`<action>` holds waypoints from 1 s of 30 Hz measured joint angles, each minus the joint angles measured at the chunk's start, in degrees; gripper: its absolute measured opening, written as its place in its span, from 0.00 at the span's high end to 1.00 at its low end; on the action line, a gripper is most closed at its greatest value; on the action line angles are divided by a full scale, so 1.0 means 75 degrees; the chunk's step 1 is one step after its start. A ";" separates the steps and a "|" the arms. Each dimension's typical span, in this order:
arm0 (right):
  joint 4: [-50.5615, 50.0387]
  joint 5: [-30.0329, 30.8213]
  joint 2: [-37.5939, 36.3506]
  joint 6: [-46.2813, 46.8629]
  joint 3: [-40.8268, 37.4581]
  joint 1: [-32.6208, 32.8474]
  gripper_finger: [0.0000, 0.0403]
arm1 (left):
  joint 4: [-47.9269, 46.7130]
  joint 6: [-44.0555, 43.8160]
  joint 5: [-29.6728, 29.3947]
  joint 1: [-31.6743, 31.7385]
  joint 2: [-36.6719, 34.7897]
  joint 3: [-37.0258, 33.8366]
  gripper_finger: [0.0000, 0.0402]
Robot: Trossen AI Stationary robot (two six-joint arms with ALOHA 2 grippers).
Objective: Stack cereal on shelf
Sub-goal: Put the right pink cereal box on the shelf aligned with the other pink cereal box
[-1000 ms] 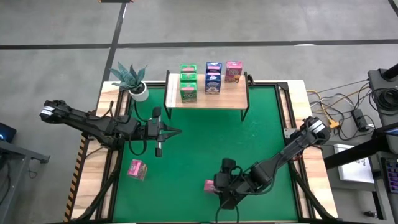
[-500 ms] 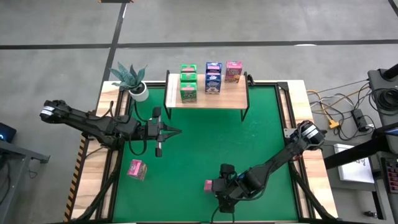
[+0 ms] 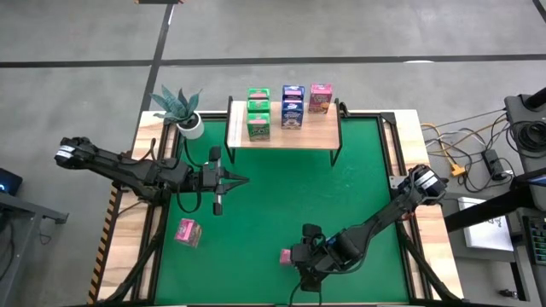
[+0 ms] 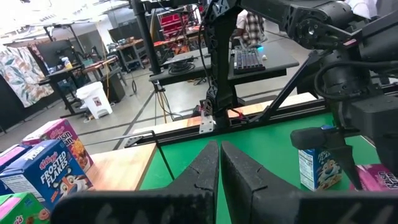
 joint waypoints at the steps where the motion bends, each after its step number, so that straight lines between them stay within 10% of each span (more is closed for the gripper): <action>1: 0.0000 0.0000 0.0000 -0.0020 0.0000 0.0000 0.55 | -0.0003 0.0000 0.0000 0.0000 0.0000 0.0002 1.00; 17: -0.0725 -0.0267 -0.1249 -0.0862 0.0316 -0.0846 0.58 | -0.0076 -0.0055 0.0000 0.0000 0.0000 0.0000 1.00; 30: -0.2729 -0.0604 -0.3590 -0.4022 0.0740 -0.4005 0.58 | -0.0207 0.0223 0.0000 0.0003 0.0003 -0.0003 1.00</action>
